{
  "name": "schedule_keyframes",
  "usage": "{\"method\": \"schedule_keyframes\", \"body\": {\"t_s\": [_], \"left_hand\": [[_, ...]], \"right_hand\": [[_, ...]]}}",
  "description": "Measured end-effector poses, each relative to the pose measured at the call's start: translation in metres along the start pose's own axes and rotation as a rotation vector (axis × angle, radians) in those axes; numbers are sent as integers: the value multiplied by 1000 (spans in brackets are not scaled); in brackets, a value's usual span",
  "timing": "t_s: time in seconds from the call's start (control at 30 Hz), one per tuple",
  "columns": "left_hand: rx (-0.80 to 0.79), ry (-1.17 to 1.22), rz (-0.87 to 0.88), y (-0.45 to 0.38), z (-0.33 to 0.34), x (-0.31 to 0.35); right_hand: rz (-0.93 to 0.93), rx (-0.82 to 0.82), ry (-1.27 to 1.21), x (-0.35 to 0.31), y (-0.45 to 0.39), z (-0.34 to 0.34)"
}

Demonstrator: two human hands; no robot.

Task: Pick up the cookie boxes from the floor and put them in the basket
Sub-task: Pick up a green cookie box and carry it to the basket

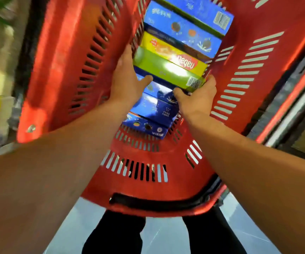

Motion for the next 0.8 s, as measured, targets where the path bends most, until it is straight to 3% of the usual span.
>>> {"method": "schedule_keyframes", "body": {"t_s": [0.17, 0.27, 0.5, 0.63, 0.8], "left_hand": [[-120, -38, 46, 83, -82, 66], [-112, 1, 90, 139, -144, 103], [-32, -23, 197, 252, -261, 178], [37, -76, 164, 321, -294, 205], [145, -61, 9, 413, -297, 209]], "right_hand": [[-215, -243, 169, -64, 76, -67], [-390, -346, 326, -103, 131, -118], [-628, -339, 482, -184, 231, -230], [-827, -338, 535, -217, 275, -269], [-1108, -454, 665, -226, 329, -295]]}}
Point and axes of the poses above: each hand's wrist, its own y-axis away from the middle knuckle, its own z-axis out of the palm, x = y × z, the point moved 5 cm from there along -y, towards the middle knuckle, and after that the axes turned 4 degrees about -y, right-handed, at the moved point
